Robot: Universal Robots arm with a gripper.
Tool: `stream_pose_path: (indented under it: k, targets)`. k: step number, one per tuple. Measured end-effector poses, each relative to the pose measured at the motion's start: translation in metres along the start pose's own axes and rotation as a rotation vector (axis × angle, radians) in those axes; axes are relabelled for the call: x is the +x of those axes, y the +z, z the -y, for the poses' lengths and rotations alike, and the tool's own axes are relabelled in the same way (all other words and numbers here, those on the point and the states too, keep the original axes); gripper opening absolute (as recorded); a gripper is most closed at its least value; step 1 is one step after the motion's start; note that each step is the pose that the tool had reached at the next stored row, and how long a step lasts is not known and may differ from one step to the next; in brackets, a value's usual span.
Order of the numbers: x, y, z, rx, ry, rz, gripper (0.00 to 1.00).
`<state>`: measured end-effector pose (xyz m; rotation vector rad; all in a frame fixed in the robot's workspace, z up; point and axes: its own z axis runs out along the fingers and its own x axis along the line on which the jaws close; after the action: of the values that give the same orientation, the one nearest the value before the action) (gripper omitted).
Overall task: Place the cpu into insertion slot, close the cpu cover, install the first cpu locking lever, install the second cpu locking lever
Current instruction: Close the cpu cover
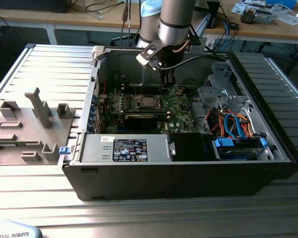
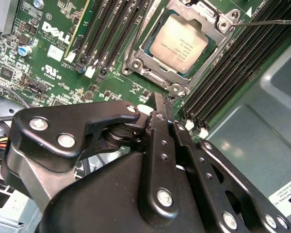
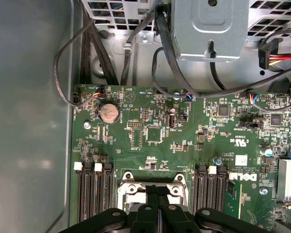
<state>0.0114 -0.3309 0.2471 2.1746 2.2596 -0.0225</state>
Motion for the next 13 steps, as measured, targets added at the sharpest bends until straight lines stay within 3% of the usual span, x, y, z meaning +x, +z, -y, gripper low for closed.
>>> stream_pose_path:
  k: [13]
  targets:
    - [0.0001, 0.003, 0.0013, 0.0, 0.0, 0.0, 0.11]
